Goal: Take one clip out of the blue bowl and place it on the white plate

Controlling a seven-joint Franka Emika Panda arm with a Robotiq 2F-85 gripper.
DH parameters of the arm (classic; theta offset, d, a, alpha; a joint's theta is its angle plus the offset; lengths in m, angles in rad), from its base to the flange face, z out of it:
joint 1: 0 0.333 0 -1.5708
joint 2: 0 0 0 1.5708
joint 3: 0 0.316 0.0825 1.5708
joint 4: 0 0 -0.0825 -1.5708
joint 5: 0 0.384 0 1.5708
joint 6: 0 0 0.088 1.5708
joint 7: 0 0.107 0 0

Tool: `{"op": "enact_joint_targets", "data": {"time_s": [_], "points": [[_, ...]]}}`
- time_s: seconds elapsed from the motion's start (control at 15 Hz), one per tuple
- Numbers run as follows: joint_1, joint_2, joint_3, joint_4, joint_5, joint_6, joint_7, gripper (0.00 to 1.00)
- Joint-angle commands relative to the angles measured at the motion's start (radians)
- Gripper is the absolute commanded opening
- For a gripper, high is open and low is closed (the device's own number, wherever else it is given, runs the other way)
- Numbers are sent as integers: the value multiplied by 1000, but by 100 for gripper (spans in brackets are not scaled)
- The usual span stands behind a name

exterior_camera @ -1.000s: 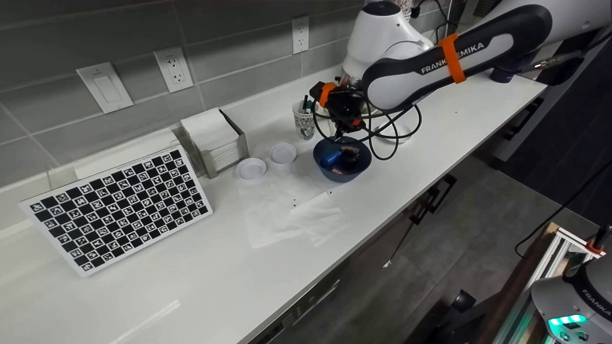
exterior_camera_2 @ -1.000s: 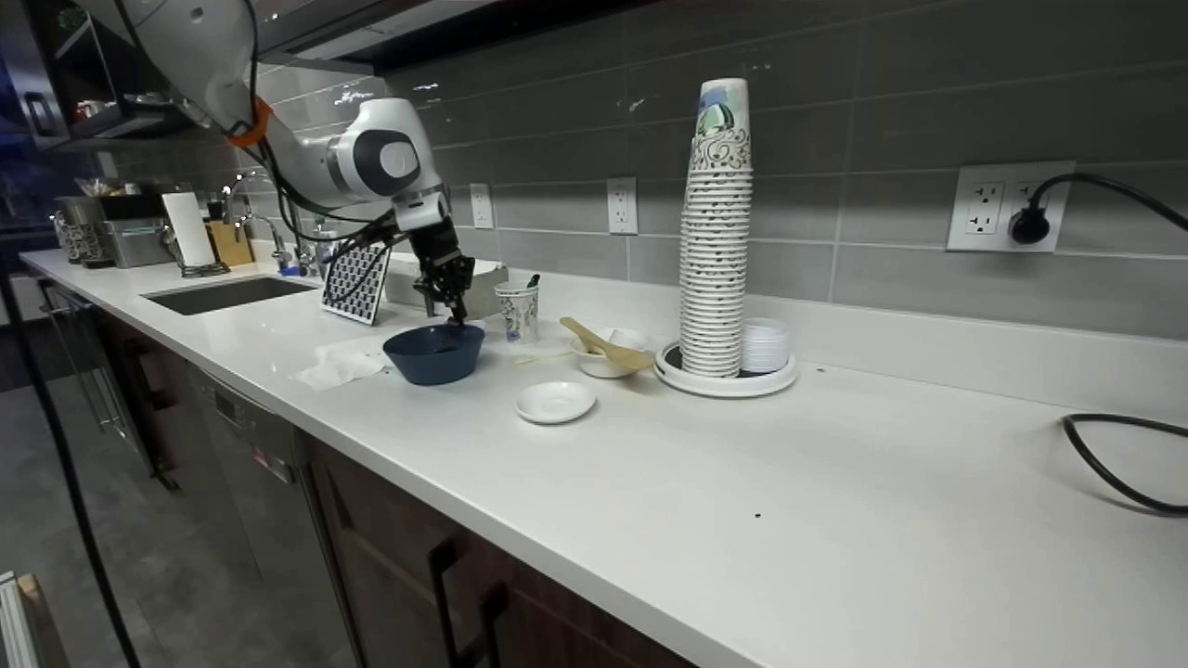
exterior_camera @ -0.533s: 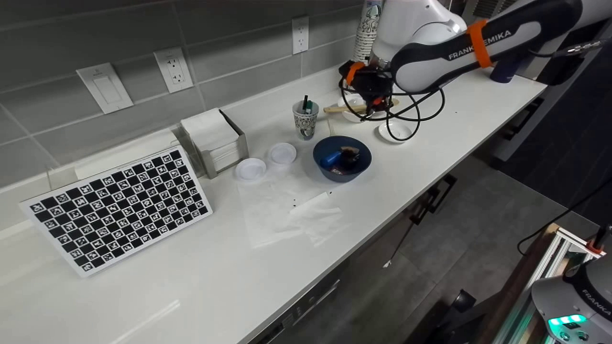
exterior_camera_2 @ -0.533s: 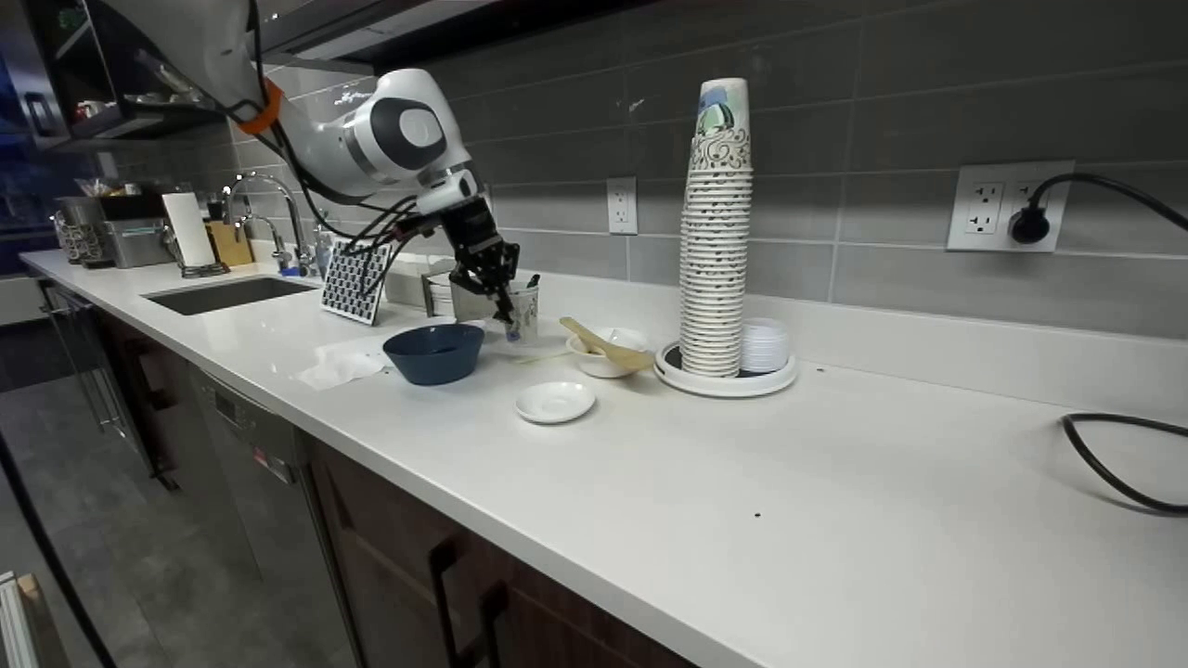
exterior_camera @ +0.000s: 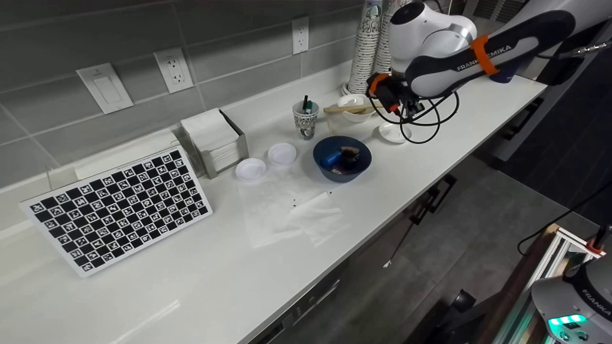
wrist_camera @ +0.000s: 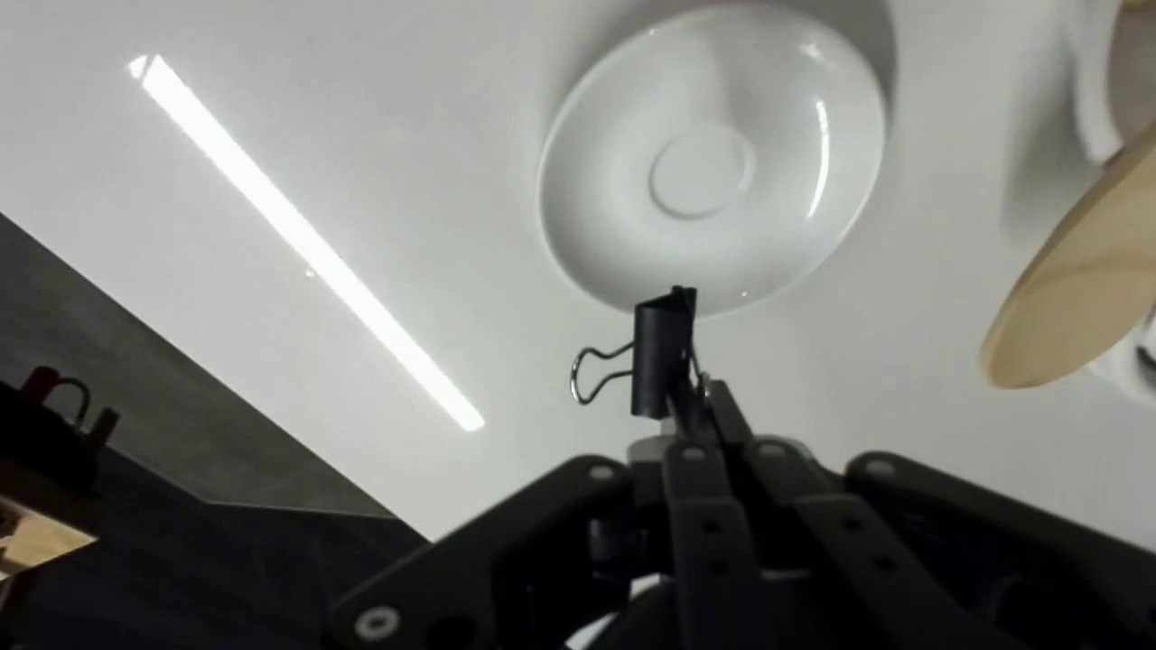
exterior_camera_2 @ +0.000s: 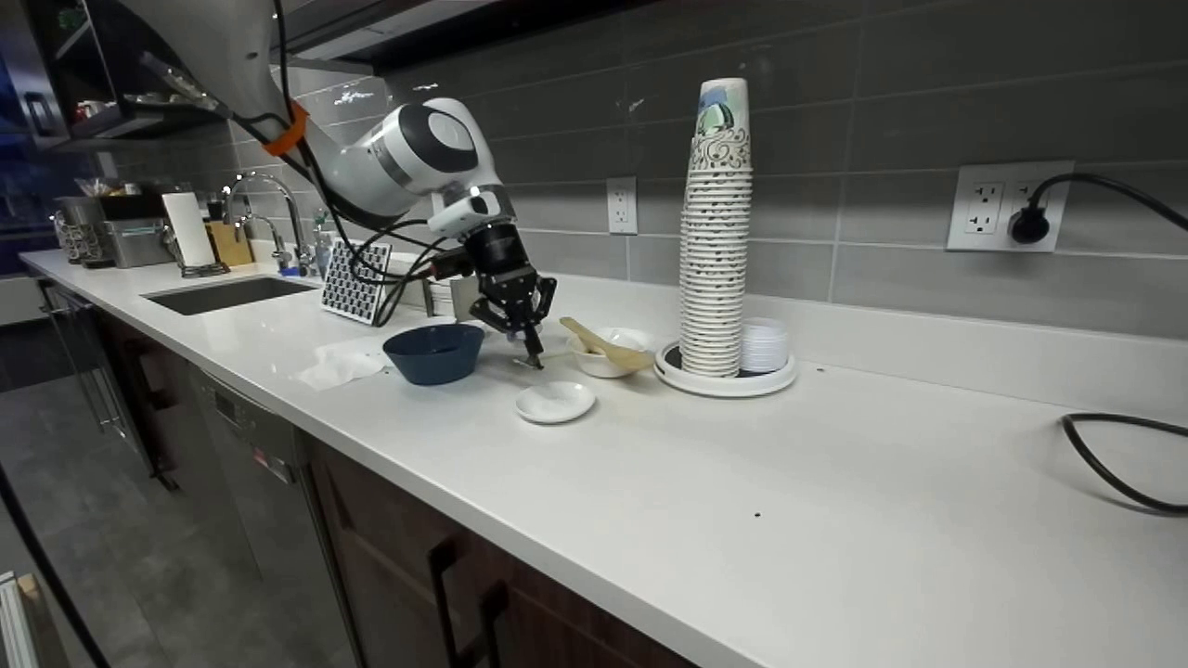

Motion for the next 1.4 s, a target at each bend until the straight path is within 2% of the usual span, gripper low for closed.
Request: {"op": "enact_joint_targets", "data": {"time_s": [0.0,0.33,0.87,0.93,1.33], "points": [[-13,58,16,31,-37,-55,158,0],[-14,100,7,42,-61,-26,255,0],[-22,133,15,84,-58,30,242,0],[-22,138,14,89,-58,35,242,20],[-22,93,23,70,-34,21,210,61]]}}
